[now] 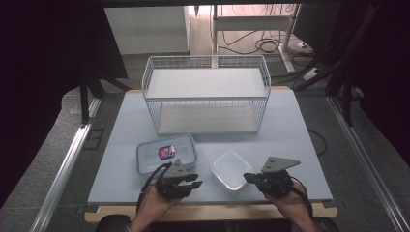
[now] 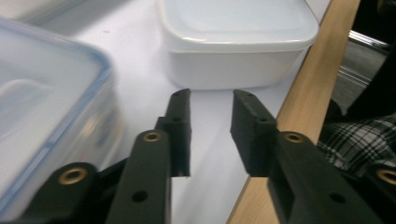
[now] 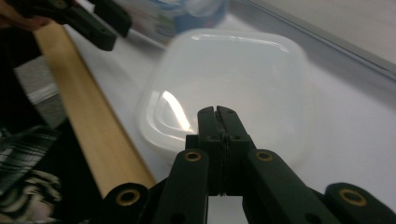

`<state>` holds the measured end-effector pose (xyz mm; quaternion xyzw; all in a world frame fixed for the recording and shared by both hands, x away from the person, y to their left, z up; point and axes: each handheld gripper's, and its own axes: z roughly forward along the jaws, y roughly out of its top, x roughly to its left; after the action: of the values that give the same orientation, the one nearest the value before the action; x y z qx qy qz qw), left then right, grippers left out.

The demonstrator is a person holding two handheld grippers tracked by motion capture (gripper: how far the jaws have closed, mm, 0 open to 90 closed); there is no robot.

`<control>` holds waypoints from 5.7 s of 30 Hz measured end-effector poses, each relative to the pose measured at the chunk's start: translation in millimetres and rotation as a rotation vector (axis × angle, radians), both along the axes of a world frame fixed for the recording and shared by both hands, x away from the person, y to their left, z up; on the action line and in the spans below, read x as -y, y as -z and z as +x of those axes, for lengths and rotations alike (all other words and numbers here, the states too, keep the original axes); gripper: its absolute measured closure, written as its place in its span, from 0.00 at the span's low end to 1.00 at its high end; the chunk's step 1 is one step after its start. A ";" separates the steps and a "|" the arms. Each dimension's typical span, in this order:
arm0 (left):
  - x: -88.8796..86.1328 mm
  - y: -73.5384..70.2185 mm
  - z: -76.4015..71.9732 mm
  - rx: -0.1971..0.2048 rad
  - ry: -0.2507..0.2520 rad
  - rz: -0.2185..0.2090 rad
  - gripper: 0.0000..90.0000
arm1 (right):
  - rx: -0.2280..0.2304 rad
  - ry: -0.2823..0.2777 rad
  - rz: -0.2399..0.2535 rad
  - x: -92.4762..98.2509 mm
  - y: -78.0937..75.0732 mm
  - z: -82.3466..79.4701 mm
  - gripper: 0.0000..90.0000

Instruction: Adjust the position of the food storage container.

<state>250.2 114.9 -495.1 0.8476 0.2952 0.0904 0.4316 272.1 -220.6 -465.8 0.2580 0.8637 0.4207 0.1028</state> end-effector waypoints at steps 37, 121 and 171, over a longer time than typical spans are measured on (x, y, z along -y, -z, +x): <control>-31.0 7.6 -22.1 0.089 -0.075 -0.019 0.09 | 0.039 -0.014 -0.070 -47.1 -14.3 47.8 0.96; -156.0 25.3 59.8 -0.062 -0.626 0.128 1.00 | 0.040 0.235 -0.044 43.7 -3.3 63.4 0.97; -20.2 23.3 94.2 -0.096 -0.291 0.173 1.00 | -0.035 0.170 -0.207 -20.7 25.4 73.6 0.96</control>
<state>344.4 135.1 -518.4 0.8331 0.4262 0.1364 0.3251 345.7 -199.9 -491.2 0.3258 0.8791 0.3145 0.1491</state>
